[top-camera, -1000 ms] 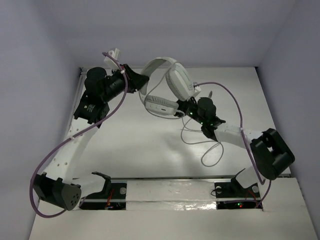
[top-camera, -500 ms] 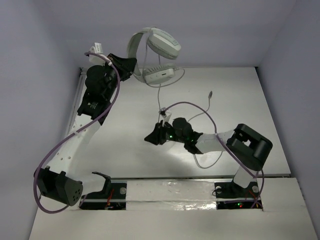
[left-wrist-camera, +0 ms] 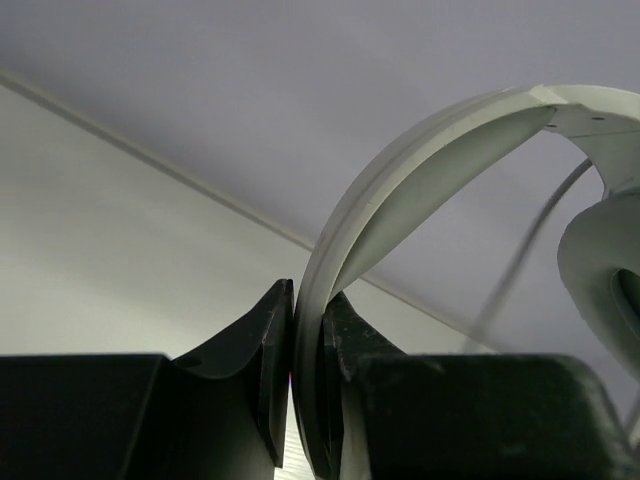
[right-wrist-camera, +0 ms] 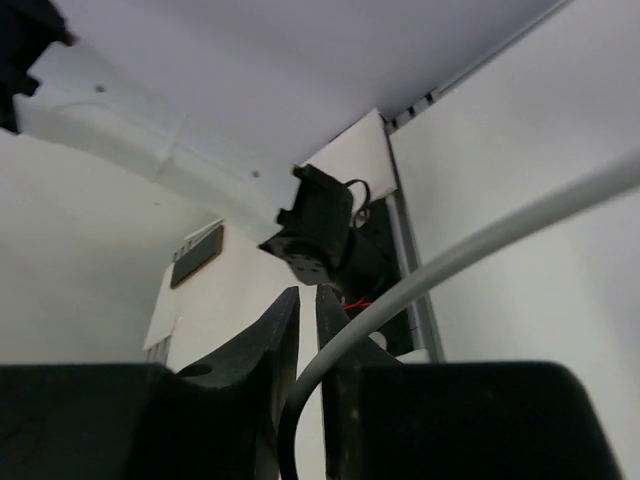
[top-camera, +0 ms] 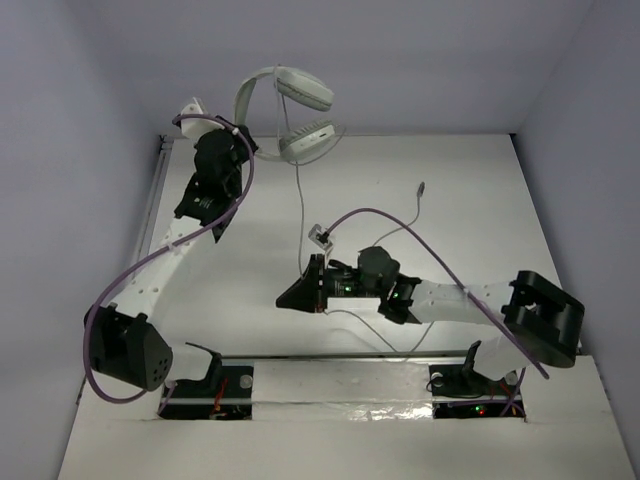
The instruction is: Wrap the headphones
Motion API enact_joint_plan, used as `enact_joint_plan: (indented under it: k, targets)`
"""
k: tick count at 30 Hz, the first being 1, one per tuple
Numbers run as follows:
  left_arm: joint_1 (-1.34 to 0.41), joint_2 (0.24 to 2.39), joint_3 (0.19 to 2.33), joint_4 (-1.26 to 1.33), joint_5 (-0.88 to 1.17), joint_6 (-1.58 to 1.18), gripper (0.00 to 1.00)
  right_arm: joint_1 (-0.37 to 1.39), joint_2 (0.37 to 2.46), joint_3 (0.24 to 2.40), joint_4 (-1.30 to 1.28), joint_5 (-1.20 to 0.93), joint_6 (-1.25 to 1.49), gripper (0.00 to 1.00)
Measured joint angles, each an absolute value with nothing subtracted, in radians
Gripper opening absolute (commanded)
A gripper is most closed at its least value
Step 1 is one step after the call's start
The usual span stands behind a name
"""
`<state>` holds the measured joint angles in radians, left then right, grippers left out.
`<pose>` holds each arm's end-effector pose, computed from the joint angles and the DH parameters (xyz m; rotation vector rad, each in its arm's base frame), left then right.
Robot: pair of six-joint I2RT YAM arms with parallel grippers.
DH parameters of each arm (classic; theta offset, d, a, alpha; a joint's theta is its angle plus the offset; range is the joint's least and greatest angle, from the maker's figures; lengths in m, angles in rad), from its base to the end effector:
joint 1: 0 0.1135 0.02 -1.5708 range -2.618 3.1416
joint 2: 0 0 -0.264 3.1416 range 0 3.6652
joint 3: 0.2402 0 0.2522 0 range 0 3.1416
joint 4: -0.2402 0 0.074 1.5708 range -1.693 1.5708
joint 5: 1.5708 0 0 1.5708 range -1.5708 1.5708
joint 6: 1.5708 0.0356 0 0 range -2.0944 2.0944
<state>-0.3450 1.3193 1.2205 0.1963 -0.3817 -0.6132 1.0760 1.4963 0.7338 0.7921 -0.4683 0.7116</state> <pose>0.2967 -0.0925 0.4152 -0.5058 1.4120 -0.4941 0.1400 0.2933 0.2541 -0.7562 1.6793 1.7032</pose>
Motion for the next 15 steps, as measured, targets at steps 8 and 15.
enact_joint_plan:
  k: [8,15]
  targets:
    - [-0.421,1.411,1.200,0.197,-0.579,-0.477,0.00,1.122,1.366,0.765,0.661,-0.575,0.733,0.21]
    - [-0.480,1.416,1.076,0.200,-0.652,-0.409,0.00,1.127,1.182,0.844,0.449,-0.550,0.715,0.09]
